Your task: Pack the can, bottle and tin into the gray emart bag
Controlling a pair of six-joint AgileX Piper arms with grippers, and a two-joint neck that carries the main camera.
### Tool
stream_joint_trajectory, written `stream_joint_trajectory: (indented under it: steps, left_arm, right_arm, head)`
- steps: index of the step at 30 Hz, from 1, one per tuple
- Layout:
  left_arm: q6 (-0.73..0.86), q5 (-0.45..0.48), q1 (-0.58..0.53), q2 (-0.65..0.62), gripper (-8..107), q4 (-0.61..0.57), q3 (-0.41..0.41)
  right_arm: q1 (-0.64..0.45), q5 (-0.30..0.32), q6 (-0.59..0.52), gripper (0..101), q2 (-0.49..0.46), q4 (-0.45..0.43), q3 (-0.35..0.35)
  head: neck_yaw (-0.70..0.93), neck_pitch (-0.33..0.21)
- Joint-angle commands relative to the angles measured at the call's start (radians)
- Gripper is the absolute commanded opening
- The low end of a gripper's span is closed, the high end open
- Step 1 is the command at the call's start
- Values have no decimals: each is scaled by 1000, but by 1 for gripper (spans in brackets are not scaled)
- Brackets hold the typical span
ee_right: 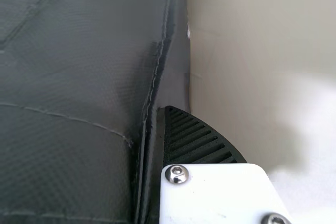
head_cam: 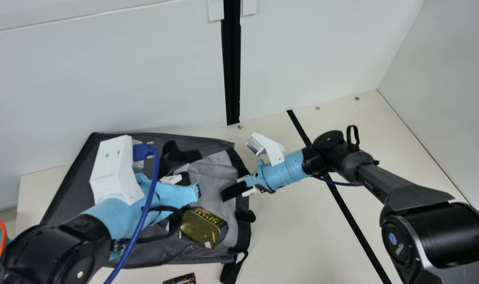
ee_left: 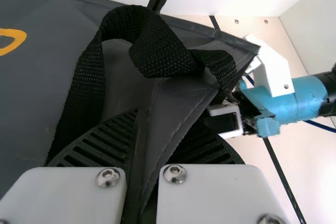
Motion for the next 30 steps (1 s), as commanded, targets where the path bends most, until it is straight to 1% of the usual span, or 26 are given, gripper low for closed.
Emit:
stream_joint_trajectory:
  steps: [1,13,30]
  left_arm:
    - [4,-5,4,-1,10,-3,-1]
    - [3,-31,26,-31,10,5,4]
    - [67,-19,54,-84,10,2,-24]
  right_arm:
    - [3,1,2,0,-12,15,11]
    - [12,1,10,0,-110,67,58]
    - [6,1,83,0,-269,117,71]
  head:
    - [-1,-23]
    - [-1,-23]
    - [-1,-23]
